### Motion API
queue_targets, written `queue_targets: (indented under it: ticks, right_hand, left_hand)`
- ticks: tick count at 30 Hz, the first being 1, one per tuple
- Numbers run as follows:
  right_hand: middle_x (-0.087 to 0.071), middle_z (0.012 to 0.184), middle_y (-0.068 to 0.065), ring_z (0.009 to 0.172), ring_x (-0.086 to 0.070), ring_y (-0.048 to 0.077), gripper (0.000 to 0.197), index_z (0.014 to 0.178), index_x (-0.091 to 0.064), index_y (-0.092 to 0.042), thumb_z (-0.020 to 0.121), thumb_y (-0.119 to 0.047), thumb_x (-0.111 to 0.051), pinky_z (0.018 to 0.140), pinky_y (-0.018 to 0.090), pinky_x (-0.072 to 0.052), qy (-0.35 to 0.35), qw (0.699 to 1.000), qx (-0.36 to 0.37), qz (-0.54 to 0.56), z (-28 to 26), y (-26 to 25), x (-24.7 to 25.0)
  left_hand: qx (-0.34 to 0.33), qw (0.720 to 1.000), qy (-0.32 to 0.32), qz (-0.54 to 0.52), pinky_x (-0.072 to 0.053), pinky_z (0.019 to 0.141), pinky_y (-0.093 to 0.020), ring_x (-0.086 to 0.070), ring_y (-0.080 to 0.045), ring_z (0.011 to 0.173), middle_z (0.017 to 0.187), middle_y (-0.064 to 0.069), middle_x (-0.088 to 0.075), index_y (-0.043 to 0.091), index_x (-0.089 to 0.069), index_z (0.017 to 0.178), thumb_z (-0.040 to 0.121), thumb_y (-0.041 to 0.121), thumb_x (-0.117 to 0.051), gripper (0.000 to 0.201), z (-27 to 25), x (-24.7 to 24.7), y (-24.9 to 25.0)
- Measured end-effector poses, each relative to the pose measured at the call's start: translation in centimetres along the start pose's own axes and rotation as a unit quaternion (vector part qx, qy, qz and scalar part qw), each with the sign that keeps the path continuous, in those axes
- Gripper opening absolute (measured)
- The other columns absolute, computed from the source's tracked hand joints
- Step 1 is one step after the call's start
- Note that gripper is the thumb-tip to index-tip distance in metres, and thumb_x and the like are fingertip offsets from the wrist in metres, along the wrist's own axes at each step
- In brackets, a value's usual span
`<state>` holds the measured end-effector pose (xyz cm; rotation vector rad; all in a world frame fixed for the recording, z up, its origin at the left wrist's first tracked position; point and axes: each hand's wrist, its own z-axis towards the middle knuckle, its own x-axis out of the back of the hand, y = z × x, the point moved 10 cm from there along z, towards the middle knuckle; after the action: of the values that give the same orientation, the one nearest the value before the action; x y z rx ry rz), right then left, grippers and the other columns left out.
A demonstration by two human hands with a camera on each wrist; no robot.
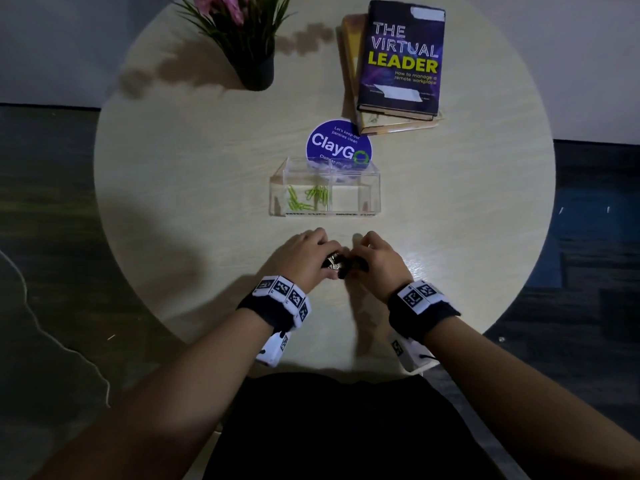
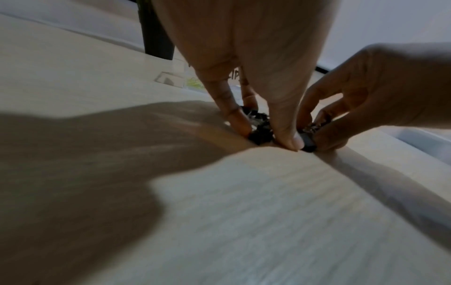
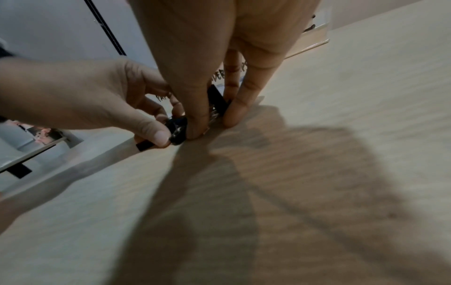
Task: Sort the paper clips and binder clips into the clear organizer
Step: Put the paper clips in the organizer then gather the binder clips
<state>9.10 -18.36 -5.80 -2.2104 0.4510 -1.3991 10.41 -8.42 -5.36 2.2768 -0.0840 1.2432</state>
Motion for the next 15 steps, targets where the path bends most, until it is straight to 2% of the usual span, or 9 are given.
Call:
queue_targets:
  ticks: [2, 4, 8, 11, 13, 15]
  right_hand:
    - [-0.055, 0.091, 0.02, 0.074, -0.058, 0.037, 0.023, 0.085, -0.064, -0.006, 0.066, -0.01, -0.076, 0.061, 0.03, -0.042, 0.005, 1.0, -0.01, 0.003, 0.1, 0.3, 0.2]
    - [-0.055, 0.089, 0.02, 0.07, -0.058, 0.037, 0.02, 0.082, -0.064, -0.005, 0.066, -0.011, -0.075, 0.059, 0.029, -0.042, 0.01, 1.0, -0.011, 0.001, 0.2, 0.4, 0.2]
    - [-0.058, 0.084, 0.019, 0.064, -0.059, 0.036, 0.015, 0.079, -0.068, -0.005, 0.067, -0.009, -0.075, 0.058, 0.033, -0.049, 0.04, 0.999, -0.012, 0.016, 0.6, 0.7, 1.0]
    - [-0.06, 0.075, 0.017, 0.059, -0.059, 0.035, 0.006, 0.071, -0.071, -0.006, 0.067, -0.003, -0.074, 0.056, 0.037, -0.054, 0.078, 0.996, -0.001, 0.046, 0.7, 0.6, 2.8]
    - [-0.062, 0.073, 0.017, 0.058, -0.061, 0.032, 0.009, 0.069, -0.071, -0.006, 0.066, 0.002, -0.073, 0.057, 0.037, -0.055, 0.107, 0.992, 0.003, 0.073, 0.8, 0.1, 4.8]
    - [-0.063, 0.074, 0.016, 0.059, -0.062, 0.028, 0.009, 0.07, -0.071, -0.006, 0.067, 0.002, -0.073, 0.06, 0.035, -0.055, 0.136, 0.986, 0.009, 0.091, 1.1, -0.8, 7.3]
  left_hand:
    - [0.014, 1.0, 0.01, 0.009, -0.052, 0.074, -0.039, -0.054, -0.024, 0.091, 0.098, -0.002, -0.053, 0.022, -0.058, 0.096, 0.077, 0.036, -0.075, 0.028, -0.1, 0.4, -0.3]
    - [0.025, 1.0, 0.013, 0.01, -0.051, 0.069, -0.038, -0.054, -0.023, 0.089, 0.096, -0.002, -0.053, 0.019, -0.057, 0.09, 0.081, 0.033, -0.072, 0.022, -0.2, 0.7, -0.4]
    - [0.039, 0.999, 0.027, 0.001, -0.043, 0.067, -0.031, -0.057, -0.023, 0.09, 0.099, -0.003, -0.058, 0.014, -0.065, 0.091, 0.088, 0.019, -0.062, 0.006, -0.1, 1.7, -0.1]
    - [0.067, 0.996, 0.044, -0.048, -0.033, 0.067, -0.017, -0.061, -0.021, 0.09, 0.101, -0.003, -0.063, 0.013, -0.069, 0.092, 0.089, 0.017, -0.061, 0.009, -0.2, 2.9, -0.5]
    - [0.075, 0.992, 0.047, -0.092, -0.026, 0.064, -0.011, -0.06, -0.019, 0.088, 0.104, -0.005, -0.065, 0.01, -0.07, 0.094, 0.089, 0.017, -0.064, 0.01, -0.4, 4.0, -0.7]
    - [0.078, 0.987, 0.065, -0.128, -0.028, 0.063, -0.003, -0.053, -0.012, 0.082, 0.106, -0.004, -0.064, 0.009, -0.071, 0.096, 0.088, 0.018, -0.067, 0.012, -0.6, 5.6, -0.7]
